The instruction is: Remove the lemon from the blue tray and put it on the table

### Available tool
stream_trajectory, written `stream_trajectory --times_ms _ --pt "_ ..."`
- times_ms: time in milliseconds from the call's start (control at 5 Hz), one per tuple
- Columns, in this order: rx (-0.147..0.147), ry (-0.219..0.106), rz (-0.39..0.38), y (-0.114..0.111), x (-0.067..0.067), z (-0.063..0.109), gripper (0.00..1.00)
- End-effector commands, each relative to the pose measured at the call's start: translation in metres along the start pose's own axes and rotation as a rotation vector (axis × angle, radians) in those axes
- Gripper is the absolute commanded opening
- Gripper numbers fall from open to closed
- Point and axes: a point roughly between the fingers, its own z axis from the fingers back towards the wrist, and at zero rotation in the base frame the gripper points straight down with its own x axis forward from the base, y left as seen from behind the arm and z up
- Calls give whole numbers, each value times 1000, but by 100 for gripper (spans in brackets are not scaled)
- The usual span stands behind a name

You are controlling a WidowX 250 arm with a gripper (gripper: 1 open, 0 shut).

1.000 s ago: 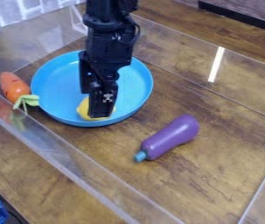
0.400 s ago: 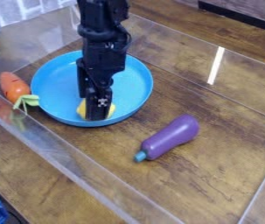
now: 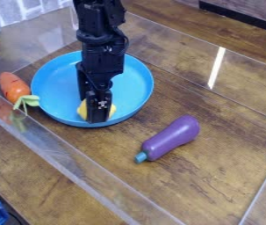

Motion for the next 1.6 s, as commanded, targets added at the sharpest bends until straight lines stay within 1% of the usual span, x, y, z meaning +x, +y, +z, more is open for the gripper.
stream_trajectory --times_ms 0,400,800,1400 --pt "24 -50 26 14 3 8 0" --pt "6 -62 44 18 0 5 0" --pt "-6 -66 54 22 -1 0 0" --pt "-14 -77 71 26 -5 -2 0"
